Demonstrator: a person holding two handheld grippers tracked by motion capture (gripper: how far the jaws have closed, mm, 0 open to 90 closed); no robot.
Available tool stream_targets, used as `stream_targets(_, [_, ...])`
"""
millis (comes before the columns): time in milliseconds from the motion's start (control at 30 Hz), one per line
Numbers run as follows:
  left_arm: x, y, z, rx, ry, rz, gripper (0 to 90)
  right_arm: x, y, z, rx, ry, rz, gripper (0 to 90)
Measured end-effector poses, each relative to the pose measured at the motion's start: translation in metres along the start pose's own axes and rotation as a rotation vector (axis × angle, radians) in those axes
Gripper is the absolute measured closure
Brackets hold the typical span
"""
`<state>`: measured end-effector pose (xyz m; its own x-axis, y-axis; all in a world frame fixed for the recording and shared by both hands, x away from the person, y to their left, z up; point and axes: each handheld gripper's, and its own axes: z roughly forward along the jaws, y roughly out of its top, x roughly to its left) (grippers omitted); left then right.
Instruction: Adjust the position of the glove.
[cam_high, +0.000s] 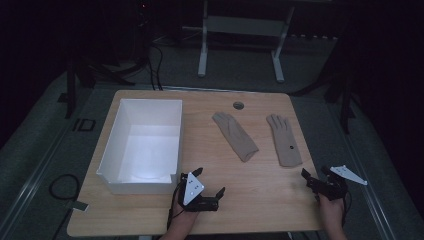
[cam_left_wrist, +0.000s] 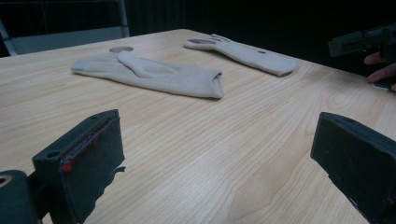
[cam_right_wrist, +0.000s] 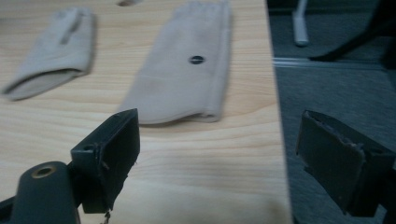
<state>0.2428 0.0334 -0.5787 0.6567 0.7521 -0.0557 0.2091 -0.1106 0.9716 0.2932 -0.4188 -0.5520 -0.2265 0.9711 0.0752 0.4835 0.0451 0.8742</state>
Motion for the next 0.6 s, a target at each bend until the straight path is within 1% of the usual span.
stream_targets(67, [0.000,0.000,0.000,-0.001,0.000,-0.004,2.8,-0.001,0.002,0.004,0.026,-0.025,0.004,14.0])
stream_targets(100, [0.001,0.000,0.000,-0.001,0.002,-0.006,2.8,-0.002,0.003,0.006,0.031,-0.031,0.003,14.1])
stream_targets(167, [0.001,0.000,0.000,0.002,0.006,-0.009,2.8,-0.003,0.005,0.007,0.029,-0.048,-0.002,14.1])
stream_targets(233, [0.001,0.000,0.000,0.003,0.009,-0.012,2.8,-0.004,0.005,0.007,0.021,-0.054,-0.007,14.1])
stream_targets(333, [0.001,0.000,0.000,0.003,0.011,-0.014,2.8,-0.007,0.006,0.008,0.030,-0.031,0.007,13.0])
stream_targets(400, [0.001,0.000,0.000,0.004,0.014,-0.013,2.8,-0.007,0.006,0.009,0.049,-0.006,0.009,11.5])
stream_targets(467, [0.000,0.000,0.000,0.003,0.014,-0.008,2.8,-0.006,0.006,0.010,0.057,0.005,-0.009,11.2])
stream_targets(533, [0.000,0.000,0.000,0.003,0.011,-0.006,2.8,-0.003,0.009,0.009,0.059,-0.020,-0.050,11.3])
stream_targets(567, [0.000,0.000,0.000,0.001,0.006,-0.002,2.8,-0.003,0.009,0.009,0.059,-0.020,-0.050,11.3])
stream_targets(600, [0.000,0.000,0.000,0.000,0.005,0.001,2.8,-0.001,0.015,0.007,0.048,-0.036,-0.076,12.5])
